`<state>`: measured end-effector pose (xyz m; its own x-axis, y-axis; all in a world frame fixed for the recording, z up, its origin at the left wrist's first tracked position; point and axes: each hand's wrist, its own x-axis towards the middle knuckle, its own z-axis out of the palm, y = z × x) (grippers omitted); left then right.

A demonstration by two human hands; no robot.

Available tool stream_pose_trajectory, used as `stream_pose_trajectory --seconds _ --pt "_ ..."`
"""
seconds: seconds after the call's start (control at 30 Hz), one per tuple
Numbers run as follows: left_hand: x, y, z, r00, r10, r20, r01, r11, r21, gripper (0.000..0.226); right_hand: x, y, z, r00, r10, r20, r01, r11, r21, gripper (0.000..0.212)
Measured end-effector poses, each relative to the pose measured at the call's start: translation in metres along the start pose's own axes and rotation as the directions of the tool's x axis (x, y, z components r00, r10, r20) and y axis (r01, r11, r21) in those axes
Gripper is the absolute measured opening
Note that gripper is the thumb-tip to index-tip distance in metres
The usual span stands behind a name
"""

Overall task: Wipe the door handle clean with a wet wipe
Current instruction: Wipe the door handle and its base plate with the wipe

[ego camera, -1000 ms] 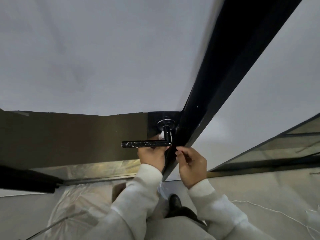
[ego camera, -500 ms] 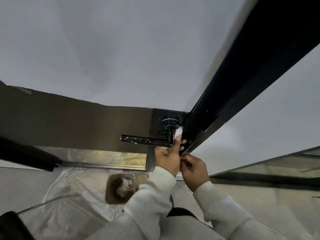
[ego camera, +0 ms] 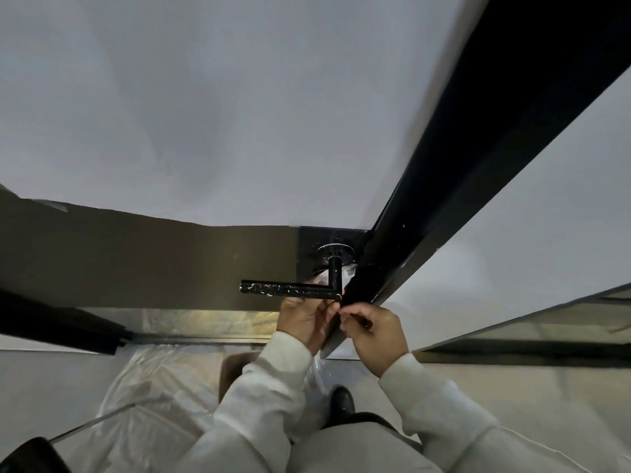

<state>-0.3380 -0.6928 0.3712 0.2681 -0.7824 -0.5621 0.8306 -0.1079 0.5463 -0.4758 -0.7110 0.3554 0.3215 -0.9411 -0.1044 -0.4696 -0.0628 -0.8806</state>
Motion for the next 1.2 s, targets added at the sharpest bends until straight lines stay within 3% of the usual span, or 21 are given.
stream_pose_trajectory --seconds 0.1,0.23,0.33,0.43,0.57,0.7,0.87,0.97,1.03,1.2 --pt "0.002 0.006 -0.01 0.997 0.073 0.033 -0.075 0.995 0.067 0.026 -0.005 -0.016 0.003 0.992 -0.092 -0.091 0.09 0.996 -0.025 0.022" --pt "0.008 0.009 -0.021 0.978 0.177 0.111 -0.197 0.957 0.213 0.045 -0.01 -0.045 0.013 0.962 -0.184 -0.203 0.198 0.979 0.051 0.046" --pt "0.005 0.01 -0.02 0.978 0.166 0.125 -0.191 0.955 0.226 0.052 -0.007 -0.059 0.022 0.93 -0.119 -0.347 0.171 0.978 0.123 0.044" --pt "-0.001 0.015 -0.018 0.985 0.09 0.15 -0.121 0.97 0.211 0.041 -0.008 -0.064 0.027 0.868 -0.143 -0.475 0.211 0.973 0.094 0.044" --pt "-0.001 0.026 -0.025 0.994 0.005 0.109 -0.023 0.987 0.16 0.04 -0.013 -0.065 0.035 0.868 -0.161 -0.469 0.216 0.974 0.064 0.051" --pt "-0.006 0.035 -0.037 0.998 -0.035 0.047 0.027 0.985 0.169 0.032 -0.021 -0.069 0.028 0.841 -0.358 -0.404 0.32 0.934 -0.162 0.056" --pt "-0.012 0.043 -0.039 0.998 -0.022 0.061 0.009 0.98 0.197 0.025 -0.009 -0.082 0.014 0.763 -0.46 -0.454 0.381 0.887 -0.26 0.038" --pt "-0.018 0.064 -0.041 0.994 -0.049 0.093 0.044 0.997 0.062 0.034 -0.008 -0.091 0.014 0.73 -0.508 -0.456 0.406 0.86 -0.308 0.027" --pt "-0.023 0.081 -0.044 0.988 -0.058 0.14 0.058 0.998 0.009 0.041 -0.002 -0.1 0.011 0.749 -0.515 -0.416 0.376 0.848 -0.374 0.023" --pt "-0.031 0.112 -0.048 0.963 0.014 0.269 -0.091 0.958 0.273 0.054 0.014 -0.12 0.008 0.793 -0.481 -0.375 0.284 0.835 -0.471 0.026"
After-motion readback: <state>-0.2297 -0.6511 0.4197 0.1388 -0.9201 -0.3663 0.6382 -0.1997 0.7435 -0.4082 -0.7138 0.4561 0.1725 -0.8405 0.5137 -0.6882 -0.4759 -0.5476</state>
